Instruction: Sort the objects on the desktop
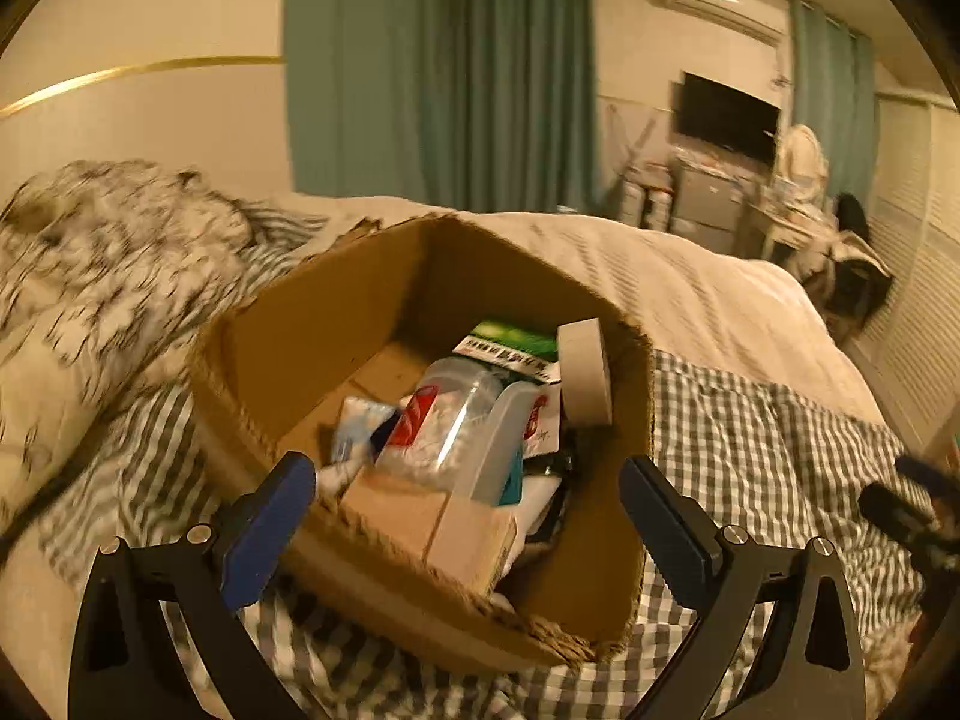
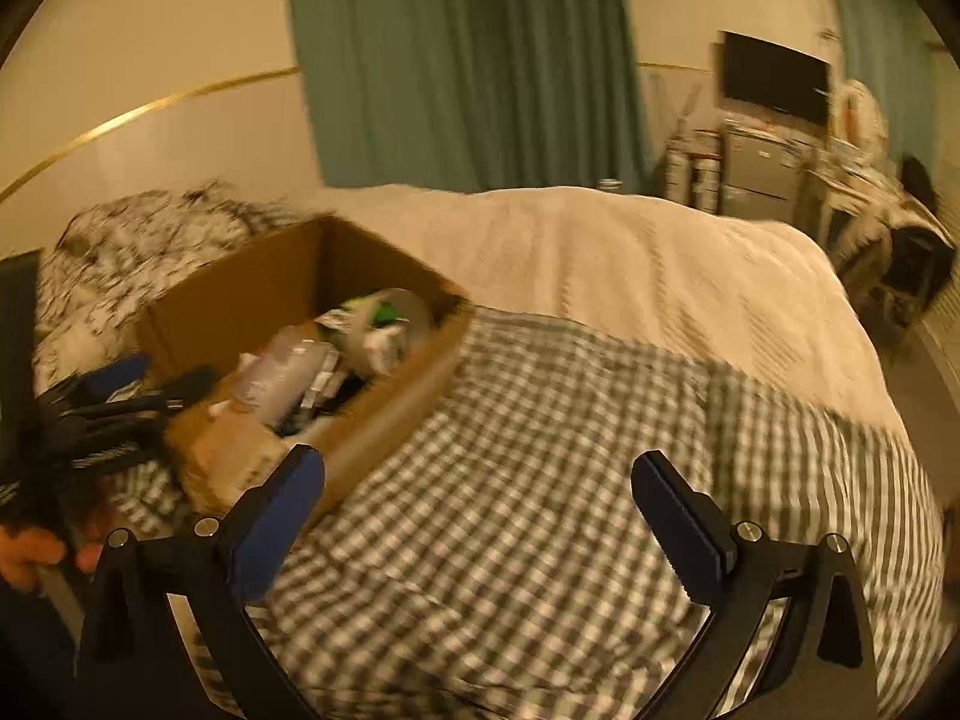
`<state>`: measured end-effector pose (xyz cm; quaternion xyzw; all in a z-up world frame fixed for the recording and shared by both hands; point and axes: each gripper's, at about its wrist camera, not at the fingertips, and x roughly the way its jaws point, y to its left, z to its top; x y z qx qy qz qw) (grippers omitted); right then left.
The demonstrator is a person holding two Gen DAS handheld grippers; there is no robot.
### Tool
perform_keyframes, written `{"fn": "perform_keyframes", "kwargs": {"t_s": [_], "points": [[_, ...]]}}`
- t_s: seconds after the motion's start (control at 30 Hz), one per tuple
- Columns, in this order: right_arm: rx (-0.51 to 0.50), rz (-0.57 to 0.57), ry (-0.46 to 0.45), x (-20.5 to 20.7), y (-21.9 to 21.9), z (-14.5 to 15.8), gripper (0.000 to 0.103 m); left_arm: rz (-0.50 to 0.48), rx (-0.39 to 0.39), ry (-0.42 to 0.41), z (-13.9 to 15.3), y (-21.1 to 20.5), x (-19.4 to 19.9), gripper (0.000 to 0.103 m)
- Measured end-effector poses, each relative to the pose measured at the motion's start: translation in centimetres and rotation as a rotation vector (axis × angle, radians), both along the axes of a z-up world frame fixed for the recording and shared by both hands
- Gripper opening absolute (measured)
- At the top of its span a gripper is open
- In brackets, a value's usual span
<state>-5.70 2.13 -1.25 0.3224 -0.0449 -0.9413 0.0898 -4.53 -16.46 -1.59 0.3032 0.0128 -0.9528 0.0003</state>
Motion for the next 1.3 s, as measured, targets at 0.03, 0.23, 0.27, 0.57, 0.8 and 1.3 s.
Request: {"fn": "perform_keyframes", "kwargs": {"t_s": [0.03, 0.23, 0.27, 0.57, 0.8, 1.3], "points": [[-0.008, -0.009, -0.029, -0.5, 0.5, -0.6, 0.103, 0.017, 0.017, -0.008, -0.1, 0.3, 0.2, 0.103], [0.033, -0.058, -0.095, -1.7, 1.8, -2.9, 0.103, 0.043, 0.055, 0.032, -1.0, 1.4, 2.4, 0.103], [0.032, -0.051, -0.100, -1.7, 1.7, -3.1, 0.103, 0.045, 0.062, 0.033, -1.2, 1.6, 2.6, 0.103], [0.073, -0.035, -0.085, -1.3, 1.1, -3.0, 0.103, 0.062, 0.009, -0.014, -1.4, 3.5, 2.3, 0.103], [0.089, -0.025, -0.085, -1.2, 0.5, -3.1, 0.103, 0.054, -0.009, -0.036, -2.1, 4.0, 2.2, 0.103], [0.105, -0.034, -0.067, -0.6, 0.6, -2.2, 0.103, 0.039, 0.005, -0.044, -1.3, 4.3, 2.6, 0.103]]}}
